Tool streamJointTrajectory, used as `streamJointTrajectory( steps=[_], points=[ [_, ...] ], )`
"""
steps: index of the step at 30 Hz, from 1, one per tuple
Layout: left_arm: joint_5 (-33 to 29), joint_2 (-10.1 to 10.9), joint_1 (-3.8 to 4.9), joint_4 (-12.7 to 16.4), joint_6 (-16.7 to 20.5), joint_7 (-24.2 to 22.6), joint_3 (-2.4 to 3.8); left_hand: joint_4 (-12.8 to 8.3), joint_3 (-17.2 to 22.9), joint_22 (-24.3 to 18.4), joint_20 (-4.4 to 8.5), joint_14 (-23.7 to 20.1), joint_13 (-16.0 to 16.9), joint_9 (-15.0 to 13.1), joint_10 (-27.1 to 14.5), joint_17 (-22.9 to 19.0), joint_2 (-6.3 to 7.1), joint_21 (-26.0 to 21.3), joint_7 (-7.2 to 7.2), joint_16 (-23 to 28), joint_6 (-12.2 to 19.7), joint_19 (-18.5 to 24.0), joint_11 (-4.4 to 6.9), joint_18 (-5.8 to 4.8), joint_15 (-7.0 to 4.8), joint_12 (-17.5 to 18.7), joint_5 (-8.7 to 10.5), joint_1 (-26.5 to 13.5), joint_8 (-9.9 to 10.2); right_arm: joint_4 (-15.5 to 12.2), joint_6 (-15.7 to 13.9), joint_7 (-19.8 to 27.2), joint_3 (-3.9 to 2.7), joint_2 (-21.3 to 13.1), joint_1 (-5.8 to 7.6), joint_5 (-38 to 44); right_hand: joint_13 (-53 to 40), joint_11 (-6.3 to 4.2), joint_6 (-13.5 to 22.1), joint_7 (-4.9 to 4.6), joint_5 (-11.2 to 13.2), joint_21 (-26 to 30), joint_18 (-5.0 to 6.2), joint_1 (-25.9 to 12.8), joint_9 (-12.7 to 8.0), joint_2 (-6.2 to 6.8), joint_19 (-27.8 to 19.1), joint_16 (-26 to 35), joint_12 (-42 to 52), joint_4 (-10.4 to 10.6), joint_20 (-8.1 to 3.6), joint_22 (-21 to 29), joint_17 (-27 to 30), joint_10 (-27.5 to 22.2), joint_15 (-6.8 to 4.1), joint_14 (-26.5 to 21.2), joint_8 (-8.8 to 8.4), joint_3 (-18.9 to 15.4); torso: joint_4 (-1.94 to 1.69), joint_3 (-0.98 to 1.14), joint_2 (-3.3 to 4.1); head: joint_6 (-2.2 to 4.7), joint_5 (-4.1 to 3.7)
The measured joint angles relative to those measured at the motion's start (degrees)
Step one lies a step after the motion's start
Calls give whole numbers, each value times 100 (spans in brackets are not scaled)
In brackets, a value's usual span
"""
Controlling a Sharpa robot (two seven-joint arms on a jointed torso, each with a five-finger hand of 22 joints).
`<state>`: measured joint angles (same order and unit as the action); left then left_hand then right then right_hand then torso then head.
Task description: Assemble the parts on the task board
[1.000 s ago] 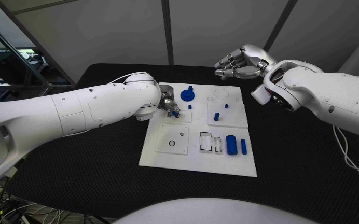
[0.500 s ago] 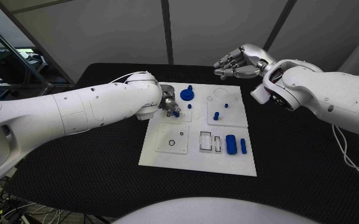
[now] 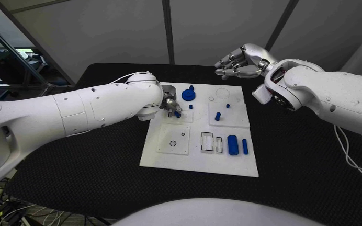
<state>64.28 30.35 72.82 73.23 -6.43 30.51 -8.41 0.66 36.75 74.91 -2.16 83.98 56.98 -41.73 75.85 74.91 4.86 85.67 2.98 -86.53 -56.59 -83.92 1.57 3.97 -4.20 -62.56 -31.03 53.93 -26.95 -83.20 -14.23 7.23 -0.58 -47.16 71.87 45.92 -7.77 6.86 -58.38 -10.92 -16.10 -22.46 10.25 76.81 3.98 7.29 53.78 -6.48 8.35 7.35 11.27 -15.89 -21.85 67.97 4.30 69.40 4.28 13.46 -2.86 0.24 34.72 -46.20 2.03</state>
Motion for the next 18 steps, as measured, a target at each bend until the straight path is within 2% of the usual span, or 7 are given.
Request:
streamJointTrajectory(
  steps=[4,7,18],
  points=[
    [0,0,-1,1,31,0,-2,-15,-14,0,0,19,0,2,15,0,0,19,0,0,0,0,-15,0,-18,-23,0,1,0,-3,0,1,0,0,0,0,0,0,0,0,0,0,0,0,0,0,0,0,0,0,0,0,0,0,0,0,0,0,0,0,-1,1,-3],
    [0,21,-1,35,61,0,-2,-32,-18,0,2,20,-13,6,15,0,-59,19,10,0,10,-2,-15,0,-18,-23,8,61,2,-6,0,1,0,-3,0,0,0,0,0,0,0,0,0,0,0,0,0,0,0,0,0,0,0,0,0,0,0,0,0,-1,-1,-6,-3],
    [1,216,-9,269,336,0,-9,-55,-38,0,21,-2,-40,17,36,0,-59,45,-14,0,-14,-21,4,0,-40,-23,-21,61,11,2,0,1,0,-12,0,1,-1,0,0,0,0,0,0,0,0,0,0,0,0,0,0,-1,0,0,0,0,0,0,-7,-5,-3,-13,-10]
  ],
)
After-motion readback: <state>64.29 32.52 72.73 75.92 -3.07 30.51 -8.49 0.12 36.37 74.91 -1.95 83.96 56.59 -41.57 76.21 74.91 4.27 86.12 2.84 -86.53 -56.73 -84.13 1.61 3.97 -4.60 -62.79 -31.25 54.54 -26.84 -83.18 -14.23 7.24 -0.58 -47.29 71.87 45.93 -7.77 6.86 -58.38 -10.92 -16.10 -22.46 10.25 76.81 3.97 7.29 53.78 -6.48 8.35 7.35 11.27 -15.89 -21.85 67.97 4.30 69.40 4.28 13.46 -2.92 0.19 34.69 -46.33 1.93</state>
